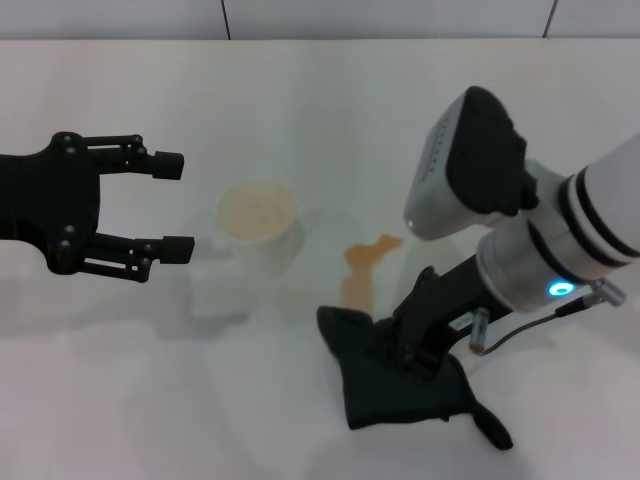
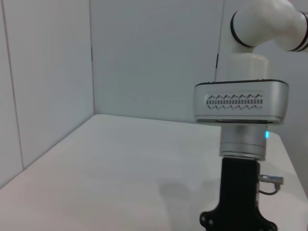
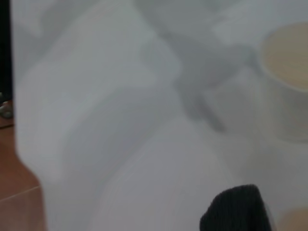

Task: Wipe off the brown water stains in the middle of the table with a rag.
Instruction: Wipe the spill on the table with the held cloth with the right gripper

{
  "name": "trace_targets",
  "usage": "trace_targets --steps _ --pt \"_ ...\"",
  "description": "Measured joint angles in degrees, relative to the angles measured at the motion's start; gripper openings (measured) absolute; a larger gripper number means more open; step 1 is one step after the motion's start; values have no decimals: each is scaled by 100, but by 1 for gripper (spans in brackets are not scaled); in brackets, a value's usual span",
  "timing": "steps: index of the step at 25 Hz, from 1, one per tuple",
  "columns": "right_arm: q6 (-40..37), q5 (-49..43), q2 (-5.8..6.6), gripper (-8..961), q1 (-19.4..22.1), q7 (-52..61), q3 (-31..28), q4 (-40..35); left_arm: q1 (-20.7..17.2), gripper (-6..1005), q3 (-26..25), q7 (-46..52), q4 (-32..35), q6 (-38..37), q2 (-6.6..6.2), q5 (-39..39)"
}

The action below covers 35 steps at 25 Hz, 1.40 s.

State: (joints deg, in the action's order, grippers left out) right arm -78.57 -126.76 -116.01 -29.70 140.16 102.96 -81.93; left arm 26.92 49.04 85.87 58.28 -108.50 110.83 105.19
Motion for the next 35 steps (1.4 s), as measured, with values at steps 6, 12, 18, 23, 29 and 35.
trace_targets --steps 6,12,18,23,29,35 --pt "-66 37 0 94 -142 208 429 -33 -4 874 0 -9 -1 -3 16 -8" --pt "-78 38 -4 97 -511 337 615 226 8 874 -1 -87 0 12 54 -57" --pt "29 38 -9 101 -911 343 562 531 12 874 -1 -86 -1 46 70 -64" --pt "185 35 -10 103 -1188 345 487 817 9 875 0 -87 0 95 107 -76" --pt "326 -3 5 107 -1361 317 396 1135 0 875 -16 -88 -1 136 132 -141" --pt "647 -51 -2 110 -1589 300 391 1572 -26 874 -18 -88 -1 241 170 -149"
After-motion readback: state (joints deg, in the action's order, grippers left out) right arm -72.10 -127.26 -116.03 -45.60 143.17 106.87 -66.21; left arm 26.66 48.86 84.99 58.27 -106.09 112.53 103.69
